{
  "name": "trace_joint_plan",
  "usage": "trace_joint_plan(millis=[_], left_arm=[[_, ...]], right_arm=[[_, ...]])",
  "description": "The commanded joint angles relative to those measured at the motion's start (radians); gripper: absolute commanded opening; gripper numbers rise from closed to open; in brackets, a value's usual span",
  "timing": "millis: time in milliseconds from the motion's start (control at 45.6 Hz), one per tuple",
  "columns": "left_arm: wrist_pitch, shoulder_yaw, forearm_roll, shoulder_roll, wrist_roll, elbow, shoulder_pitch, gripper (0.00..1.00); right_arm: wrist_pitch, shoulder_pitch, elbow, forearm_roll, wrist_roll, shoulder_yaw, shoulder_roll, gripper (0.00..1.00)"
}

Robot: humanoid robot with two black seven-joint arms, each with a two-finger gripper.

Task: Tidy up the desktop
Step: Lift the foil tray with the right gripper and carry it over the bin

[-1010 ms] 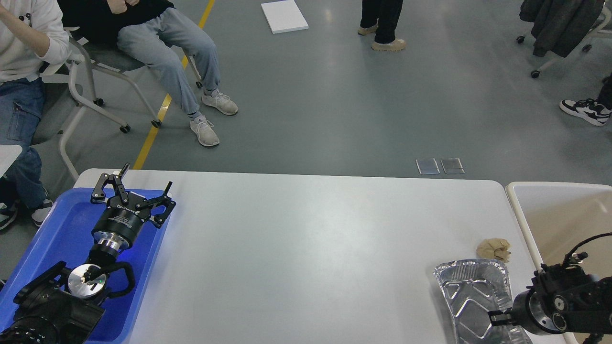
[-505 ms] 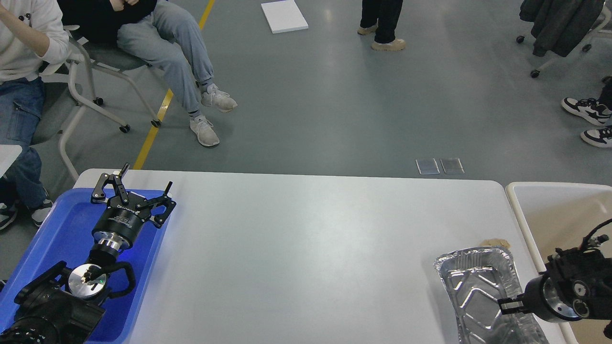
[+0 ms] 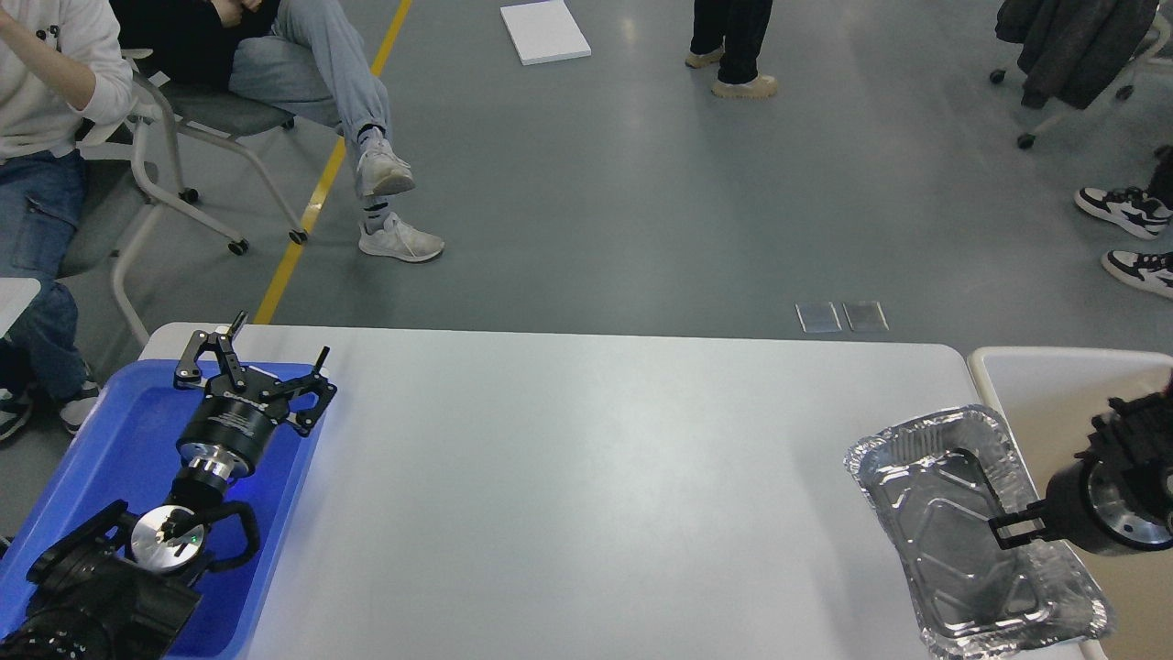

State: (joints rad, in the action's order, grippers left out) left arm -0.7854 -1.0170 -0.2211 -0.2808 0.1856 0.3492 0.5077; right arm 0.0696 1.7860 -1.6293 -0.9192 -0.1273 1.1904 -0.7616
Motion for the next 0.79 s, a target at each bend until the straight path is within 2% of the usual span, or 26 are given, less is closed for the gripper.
trace_joint_plan(millis=[0, 351, 571, 768], left_arm=[[0.0, 0.0, 0.0, 0.0, 0.0, 0.001, 0.0, 1.0], [0.0, 0.0, 0.0, 0.0, 0.0, 0.001, 0.0, 1.0], [0.0, 0.0, 0.0, 0.0, 0.0, 0.001, 0.0, 1.0], [0.0, 0.0, 0.0, 0.0, -0.002, 0.001, 0.0, 1.0]], right_arm=[[0.074, 0.246, -0.086, 0.0, 0.0, 0.103, 0.016, 0.0], [0.413, 0.636, -0.095, 0.022, 0.005, 0.101, 0.053, 0.0], [0.654, 0.835, -0.092, 0.258, 0.005, 0.095, 0.114, 0.0], [0.716, 0.934, -0.092, 0.284, 0.006, 0.094, 0.12, 0.0]])
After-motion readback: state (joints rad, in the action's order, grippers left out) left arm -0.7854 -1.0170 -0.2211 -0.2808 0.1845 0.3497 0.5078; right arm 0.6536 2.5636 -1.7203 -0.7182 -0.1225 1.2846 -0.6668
